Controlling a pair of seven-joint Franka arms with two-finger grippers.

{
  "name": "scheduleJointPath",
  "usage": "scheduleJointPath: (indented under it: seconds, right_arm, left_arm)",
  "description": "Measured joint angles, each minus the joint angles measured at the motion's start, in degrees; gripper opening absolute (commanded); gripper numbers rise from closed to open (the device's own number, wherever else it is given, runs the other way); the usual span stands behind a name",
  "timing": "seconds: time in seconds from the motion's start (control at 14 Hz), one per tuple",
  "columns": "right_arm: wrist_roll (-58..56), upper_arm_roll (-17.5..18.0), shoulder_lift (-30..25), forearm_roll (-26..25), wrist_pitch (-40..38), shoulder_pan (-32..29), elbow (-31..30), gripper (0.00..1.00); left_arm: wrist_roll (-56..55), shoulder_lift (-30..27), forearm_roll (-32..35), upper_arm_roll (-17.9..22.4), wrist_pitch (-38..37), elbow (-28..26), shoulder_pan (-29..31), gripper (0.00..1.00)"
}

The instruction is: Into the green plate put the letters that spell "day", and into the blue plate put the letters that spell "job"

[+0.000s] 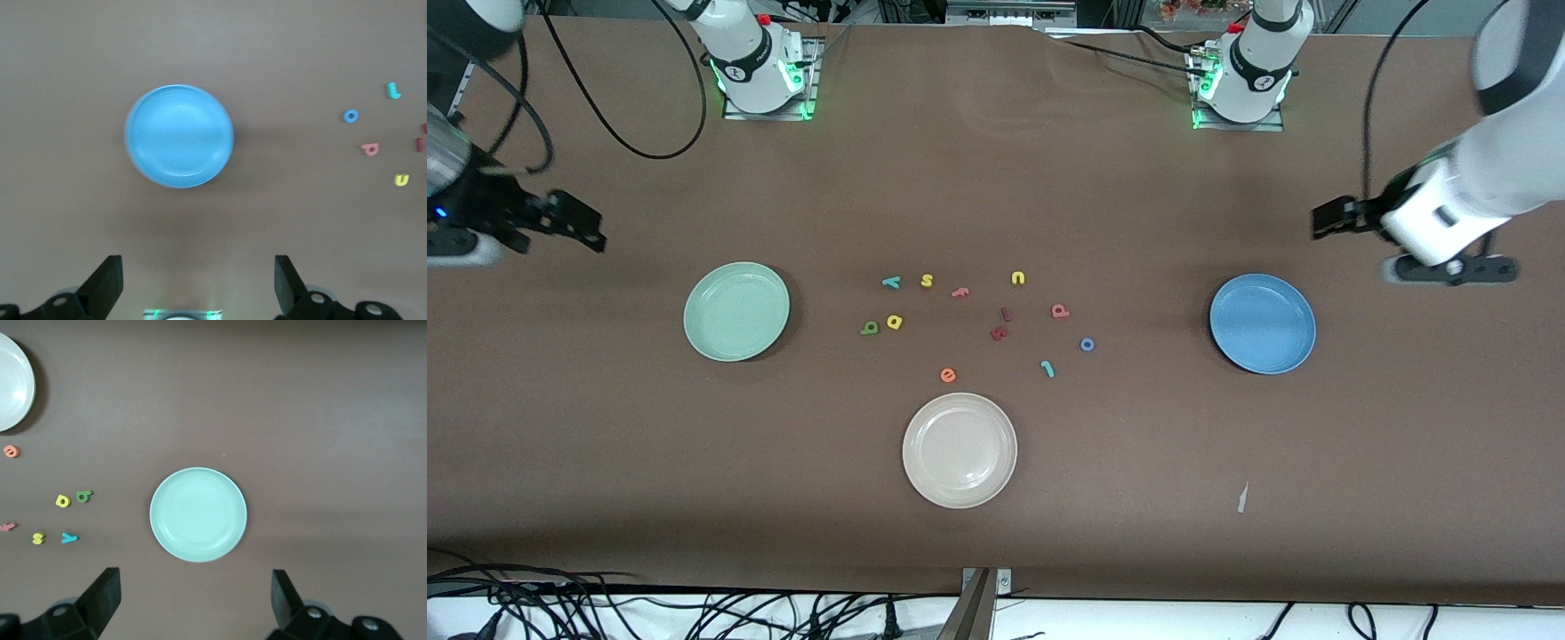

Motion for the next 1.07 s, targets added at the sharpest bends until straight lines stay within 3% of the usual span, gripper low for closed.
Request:
scheduleJointPath:
  seconds: [0.36,0.71,1.07]
  right_arm:
    - [5.03,0.54,9.58,0.05,2.92,6.08,-0.96,1.0]
    - [28.23,0.79,19.44,0.03,12.98,15.74,-1.4,1.0]
    - [51.68,0.84,25.72,0.04,24.59,23.43,-2.24,0.98]
  left_arm:
    - [-12.04,12.09,0.0,-1.86,14.2,-0.86,-10.37,1.0]
    - [-25.24,22.53,0.0,-1.92,29.63,-1.02,-17.86,1.0]
    - [-29.19,27.0,2.05,-1.83,41.19,-4.43,-18.75,0.99]
